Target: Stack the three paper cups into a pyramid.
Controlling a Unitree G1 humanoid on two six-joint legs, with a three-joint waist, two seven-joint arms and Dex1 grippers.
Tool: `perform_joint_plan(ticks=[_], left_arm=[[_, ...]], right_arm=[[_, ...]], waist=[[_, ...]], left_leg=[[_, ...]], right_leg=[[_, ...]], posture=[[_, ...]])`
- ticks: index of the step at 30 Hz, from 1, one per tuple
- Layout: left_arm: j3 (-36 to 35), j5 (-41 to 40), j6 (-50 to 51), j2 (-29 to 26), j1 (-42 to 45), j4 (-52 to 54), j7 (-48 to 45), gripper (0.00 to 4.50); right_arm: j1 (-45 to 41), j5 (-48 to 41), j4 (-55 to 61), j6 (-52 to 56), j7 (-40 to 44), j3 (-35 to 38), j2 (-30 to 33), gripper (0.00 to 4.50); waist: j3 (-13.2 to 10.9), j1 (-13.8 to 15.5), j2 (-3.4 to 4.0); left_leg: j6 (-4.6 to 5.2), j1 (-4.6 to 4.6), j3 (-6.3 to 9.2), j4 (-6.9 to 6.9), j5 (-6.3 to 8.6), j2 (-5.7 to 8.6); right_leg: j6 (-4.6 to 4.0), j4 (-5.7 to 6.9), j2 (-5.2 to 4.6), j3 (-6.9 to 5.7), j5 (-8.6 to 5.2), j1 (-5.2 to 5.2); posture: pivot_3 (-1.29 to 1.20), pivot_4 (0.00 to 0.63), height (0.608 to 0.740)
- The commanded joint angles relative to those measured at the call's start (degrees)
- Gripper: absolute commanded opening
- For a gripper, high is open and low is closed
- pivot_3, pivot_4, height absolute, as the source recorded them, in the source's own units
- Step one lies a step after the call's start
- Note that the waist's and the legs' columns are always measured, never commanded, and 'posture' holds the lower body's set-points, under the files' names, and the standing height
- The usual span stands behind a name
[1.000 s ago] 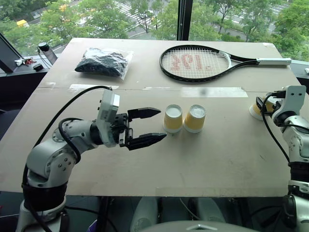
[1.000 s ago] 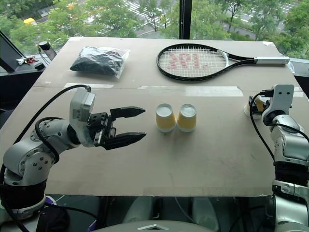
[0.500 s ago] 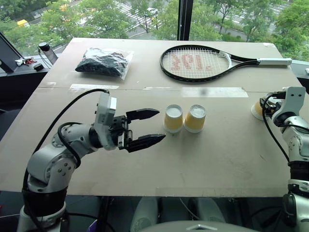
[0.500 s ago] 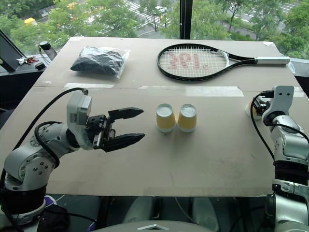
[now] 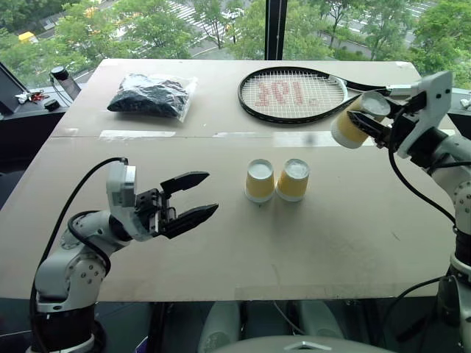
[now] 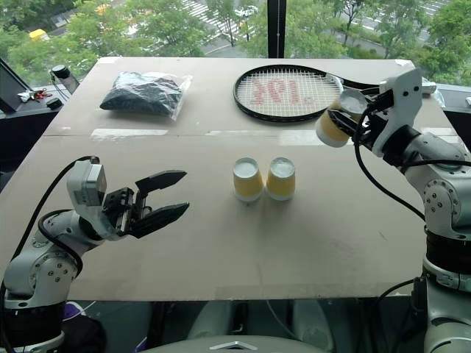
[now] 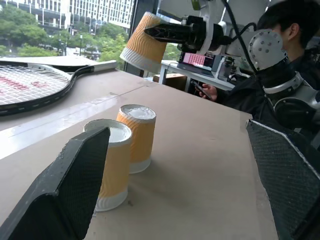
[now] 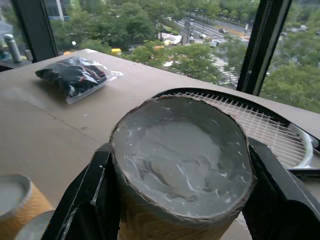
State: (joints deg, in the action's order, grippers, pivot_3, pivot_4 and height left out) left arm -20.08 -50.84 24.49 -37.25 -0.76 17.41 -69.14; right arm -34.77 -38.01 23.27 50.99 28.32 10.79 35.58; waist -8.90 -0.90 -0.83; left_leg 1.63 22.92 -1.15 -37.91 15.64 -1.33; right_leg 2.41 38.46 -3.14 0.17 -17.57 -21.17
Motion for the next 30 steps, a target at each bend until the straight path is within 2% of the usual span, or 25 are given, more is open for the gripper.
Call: perform_joint_plan(ticks=[1, 4, 10, 20, 30], left_arm=[[-5.00, -1.87, -1.15, -1.65, -2.59, -1.68, -2.98, 4.50], [-6.93, -2.07, -1.35, -2.43, -4.12, -2.69, -4.80, 4.50], [-9.85, -3.18, -1.10, -2.45, -6.63, -1.74, -5.49, 4.50], [-11.95, -4.44, -1.62, -1.50, -7.49, -1.78, -5.71, 4.50], [-11.24, -4.28, -1.48, -0.82, -7.92, -1.45, -5.66, 4.50]], right_arm=[[-4.00, -4.10, 4.88, 4.33, 1.97, -4.68, -0.06, 2.34], [-6.87, -3.72, 5.28, 4.42, 3.00, -9.26, -1.18, 2.34], [-6.64, 0.28, 3.49, 1.19, 4.60, -15.36, -2.45, 2.34], [-6.81, 6.33, 0.46, -1.71, 5.78, -19.75, -3.53, 2.34], [-6.82, 7.42, 1.54, 1.24, 6.38, -19.71, -2.53, 2.34]], waist=[[0.00, 0.20, 0.00], [-0.03, 0.16, -0.04], [-0.03, 0.03, -0.04], [-0.01, 0.01, -0.07], [-0.01, 0.06, -0.07]], left_leg=[[0.01, 0.05, 0.02, 0.01, 0.01, 0.02], [0.05, 0.18, 0.04, -0.02, 0.03, 0.05], [0.05, 0.22, 0.07, 0.03, 0.03, 0.04], [0.01, 0.75, 0.17, -0.21, 0.00, 0.04], [0.02, 0.75, 0.21, -0.22, 0.01, 0.05]], right_leg=[[0.00, -0.06, -0.04, -0.03, 0.00, 0.00], [0.01, -0.15, -0.13, -0.11, 0.01, -0.06], [0.00, -0.16, -0.13, -0.14, 0.01, -0.12], [0.01, -0.04, -0.13, -0.27, 0.01, -0.54], [0.01, -0.04, -0.13, -0.33, 0.01, -0.52]], posture=[[0.00, 0.150, 0.740], [0.00, 0.150, 0.740], [0.00, 0.150, 0.740], [0.00, 0.150, 0.740], [0.00, 0.150, 0.740]])
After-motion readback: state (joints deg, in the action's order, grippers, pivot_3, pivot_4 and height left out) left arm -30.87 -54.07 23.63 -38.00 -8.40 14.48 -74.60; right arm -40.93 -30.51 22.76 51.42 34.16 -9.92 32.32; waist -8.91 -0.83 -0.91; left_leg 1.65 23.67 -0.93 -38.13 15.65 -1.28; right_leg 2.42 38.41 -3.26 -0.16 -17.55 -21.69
